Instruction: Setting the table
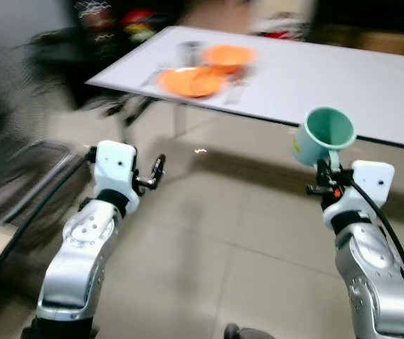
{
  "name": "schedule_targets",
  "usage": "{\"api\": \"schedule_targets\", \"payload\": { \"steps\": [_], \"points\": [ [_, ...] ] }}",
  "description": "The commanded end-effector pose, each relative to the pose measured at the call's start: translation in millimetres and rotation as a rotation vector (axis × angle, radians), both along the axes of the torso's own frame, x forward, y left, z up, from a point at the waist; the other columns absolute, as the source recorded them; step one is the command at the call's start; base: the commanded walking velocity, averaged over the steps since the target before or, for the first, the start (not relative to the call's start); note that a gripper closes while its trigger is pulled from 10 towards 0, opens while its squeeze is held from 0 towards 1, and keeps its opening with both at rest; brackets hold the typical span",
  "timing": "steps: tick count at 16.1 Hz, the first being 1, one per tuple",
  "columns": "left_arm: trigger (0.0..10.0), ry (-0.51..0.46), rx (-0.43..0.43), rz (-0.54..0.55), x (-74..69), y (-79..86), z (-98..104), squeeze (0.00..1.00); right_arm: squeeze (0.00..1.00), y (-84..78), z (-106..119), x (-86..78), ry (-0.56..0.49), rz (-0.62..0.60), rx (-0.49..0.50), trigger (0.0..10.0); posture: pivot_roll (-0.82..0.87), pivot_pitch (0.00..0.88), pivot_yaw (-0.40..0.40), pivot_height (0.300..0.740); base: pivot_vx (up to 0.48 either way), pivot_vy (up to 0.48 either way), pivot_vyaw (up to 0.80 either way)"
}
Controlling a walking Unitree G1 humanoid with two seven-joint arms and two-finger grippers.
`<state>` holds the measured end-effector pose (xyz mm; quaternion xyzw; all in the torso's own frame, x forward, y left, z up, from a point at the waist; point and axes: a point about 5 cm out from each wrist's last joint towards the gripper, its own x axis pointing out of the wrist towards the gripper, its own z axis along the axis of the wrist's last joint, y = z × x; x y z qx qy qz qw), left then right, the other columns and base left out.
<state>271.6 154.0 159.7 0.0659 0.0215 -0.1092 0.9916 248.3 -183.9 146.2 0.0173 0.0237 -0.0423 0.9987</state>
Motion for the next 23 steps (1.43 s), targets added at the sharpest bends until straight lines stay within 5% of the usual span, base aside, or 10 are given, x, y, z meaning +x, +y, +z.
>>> {"api": "schedule_targets", "payload": {
  "steps": [1,16,23],
  "points": [
    [10.0,-0.005,-0.001,-0.007,-0.8,0.2,1,0.00,0.00,2.2,12,3.1,-0.055,0.014,-0.010,10.0,0.12,0.000,0.014,0.740,0.315,0.000,-0.79],
    [10.0,0.008,-0.001,-0.016,-0.9,3.5,-5,0.00,0.00,-1.4,17,7.2,-0.062,0.042,-0.041,10.0,0.13,0.000,-0.012,0.740,0.318,0.000,-0.46],
    [10.0,-0.009,0.007,0.033,-2.0,13.0,-3,0.00,0.00,16.3,13,23.6,-0.025,0.142,-0.042,10.0,0.16,0.000,-0.050,0.740,0.319,0.000,0.00]
  ]
}}
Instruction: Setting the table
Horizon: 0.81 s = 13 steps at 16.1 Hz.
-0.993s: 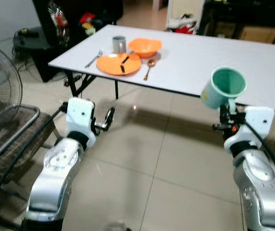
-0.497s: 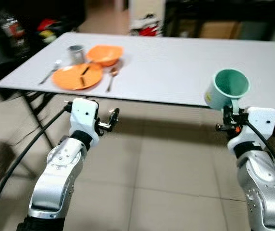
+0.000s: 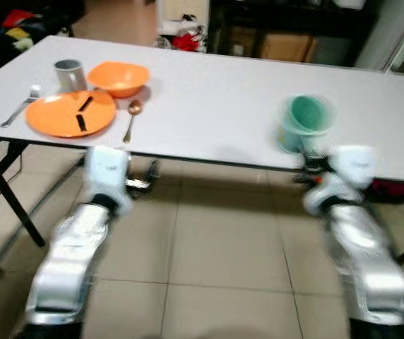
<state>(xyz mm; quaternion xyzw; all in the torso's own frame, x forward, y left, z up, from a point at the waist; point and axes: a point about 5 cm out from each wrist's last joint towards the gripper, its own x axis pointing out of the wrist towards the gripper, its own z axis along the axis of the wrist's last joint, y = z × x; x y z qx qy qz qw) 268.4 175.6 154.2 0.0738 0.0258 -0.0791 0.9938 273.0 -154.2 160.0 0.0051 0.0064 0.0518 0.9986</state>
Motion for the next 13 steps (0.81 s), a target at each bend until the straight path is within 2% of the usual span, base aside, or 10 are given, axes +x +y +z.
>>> {"api": "schedule_targets", "payload": {
  "steps": [1,2,4,7,10,13],
  "points": [
    [10.0,-0.012,-0.013,-0.031,0.7,-10.0,2,0.00,0.00,-14.2,-1,-1.9,0.000,-0.052,-0.025,10.0,0.16,0.000,-0.041,0.740,0.326,0.000,0.00],
    [10.0,-0.008,-0.018,-0.040,2.2,-13.7,2,0.00,0.00,-11.0,-1,-3.2,0.003,-0.004,-0.038,10.0,0.14,0.000,-0.026,0.740,0.349,0.000,0.00],
    [10.0,-0.008,-0.025,-0.056,3.0,-17.6,1,0.00,0.00,-15.5,1,-4.7,-0.003,-0.078,-0.038,10.0,0.13,0.000,-0.021,0.740,0.347,0.000,0.00],
    [10.0,-0.001,-0.035,-0.068,1.3,-21.5,0,0.00,0.00,-12.3,3,-8.8,-0.024,-0.023,-0.057,10.0,0.11,0.000,-0.010,0.740,0.346,0.000,0.00],
    [10.0,0.005,-0.024,-0.080,1.2,-20.7,0,0.00,0.00,-11.0,2,-10.8,-0.016,-0.037,0.002,10.0,0.11,0.000,0.000,0.740,0.345,0.000,0.00],
    [10.0,0.005,-0.027,-0.083,1.3,-21.9,-1,0.00,0.00,-12.5,2,-12.9,-0.015,-0.037,-0.004,10.0,0.10,0.000,0.004,0.740,0.340,0.000,0.00]
  ]
}}
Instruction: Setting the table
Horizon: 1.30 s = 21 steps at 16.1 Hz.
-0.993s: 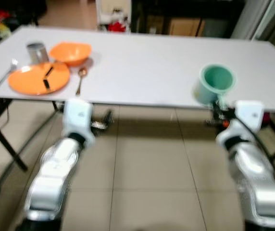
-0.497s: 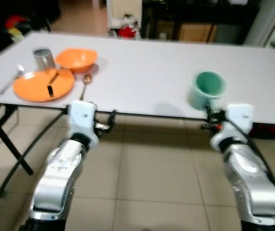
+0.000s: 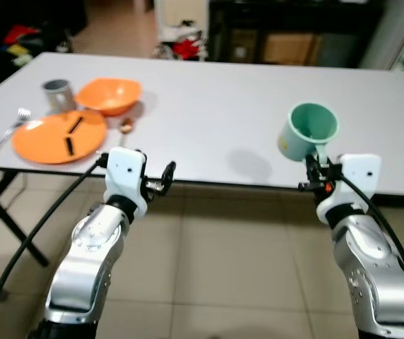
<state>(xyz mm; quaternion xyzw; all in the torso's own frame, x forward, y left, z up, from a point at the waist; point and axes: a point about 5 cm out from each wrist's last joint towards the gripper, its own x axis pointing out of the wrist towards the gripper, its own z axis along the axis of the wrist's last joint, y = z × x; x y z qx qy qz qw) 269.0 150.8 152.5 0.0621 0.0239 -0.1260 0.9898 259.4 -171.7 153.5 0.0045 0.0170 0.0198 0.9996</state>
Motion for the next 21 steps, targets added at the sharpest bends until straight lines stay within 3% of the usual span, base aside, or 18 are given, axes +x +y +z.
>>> {"api": "schedule_targets", "payload": {
  "steps": [1,5,13,17,19,21],
  "points": [
    [10.0,0.000,-0.004,0.009,0.6,2.6,1,0.00,0.00,4.8,9,0.7,-0.037,0.027,-0.003,10.0,0.10,0.000,0.005,0.740,0.337,0.000,0.00],
    [10.0,-0.010,-0.004,0.015,1.2,2.2,3,0.00,0.00,4.8,10,3.1,-0.039,0.039,-0.010,10.0,0.11,0.000,-0.008,0.740,0.339,0.000,-0.74],
    [10.0,-0.016,0.009,0.043,-0.5,8.1,3,0.00,0.00,15.0,6,7.9,-0.026,0.124,-0.019,10.0,0.14,0.000,-0.028,0.740,0.338,0.000,0.00],
    [10.0,-0.018,0.011,0.051,-2.4,10.0,3,0.00,0.00,22.1,6,7.4,-0.029,0.205,-0.111,10.0,0.15,0.000,-0.037,0.740,0.335,0.000,0.40],
    [10.0,-0.012,0.017,0.051,-5.6,11.5,2,0.00,0.00,22.7,3,5.2,-0.021,0.193,-0.027,10.0,0.16,0.000,-0.037,0.740,0.330,0.000,0.00],
    [10.0,-0.013,0.024,0.051,-6.1,12.2,2,0.00,0.00,22.3,0,3.9,-0.006,0.201,-0.033,10.0,0.16,0.000,-0.039,0.740,0.326,0.000,0.00]
  ]
}}
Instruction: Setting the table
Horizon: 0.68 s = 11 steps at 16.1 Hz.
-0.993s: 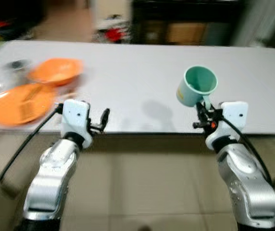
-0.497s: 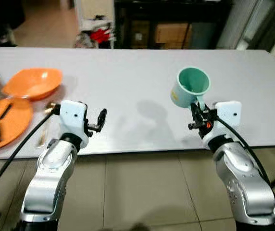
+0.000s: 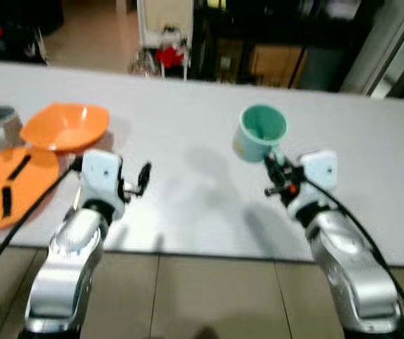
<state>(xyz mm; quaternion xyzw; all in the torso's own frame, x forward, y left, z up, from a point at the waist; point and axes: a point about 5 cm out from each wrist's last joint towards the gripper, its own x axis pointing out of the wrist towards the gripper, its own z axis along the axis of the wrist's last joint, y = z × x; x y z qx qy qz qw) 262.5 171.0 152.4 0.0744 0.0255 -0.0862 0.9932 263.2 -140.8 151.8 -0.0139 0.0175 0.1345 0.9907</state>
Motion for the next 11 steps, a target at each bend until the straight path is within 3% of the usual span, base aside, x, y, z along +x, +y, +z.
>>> {"api": "schedule_targets", "payload": {
  "steps": [1,8,11],
  "points": [
    [10.0,-0.008,-0.001,-0.026,-0.5,-7.5,2,0.00,0.00,-7.2,0,-0.2,0.000,-0.020,-0.007,10.0,0.17,0.000,-0.041,0.740,0.330,0.000,0.00],
    [10.0,0.006,0.018,-0.087,-0.8,-14.5,1,0.00,0.00,-15.5,-6,-2.9,0.040,-0.082,0.009,10.0,0.15,0.000,-0.019,0.740,0.317,0.000,0.00],
    [10.0,0.034,0.019,-0.187,0.1,-24.5,-1,0.00,0.00,-21.5,-15,-2.4,0.118,-0.131,-0.003,10.0,0.14,0.000,-0.008,0.740,0.201,0.000,0.00]
  ]
}}
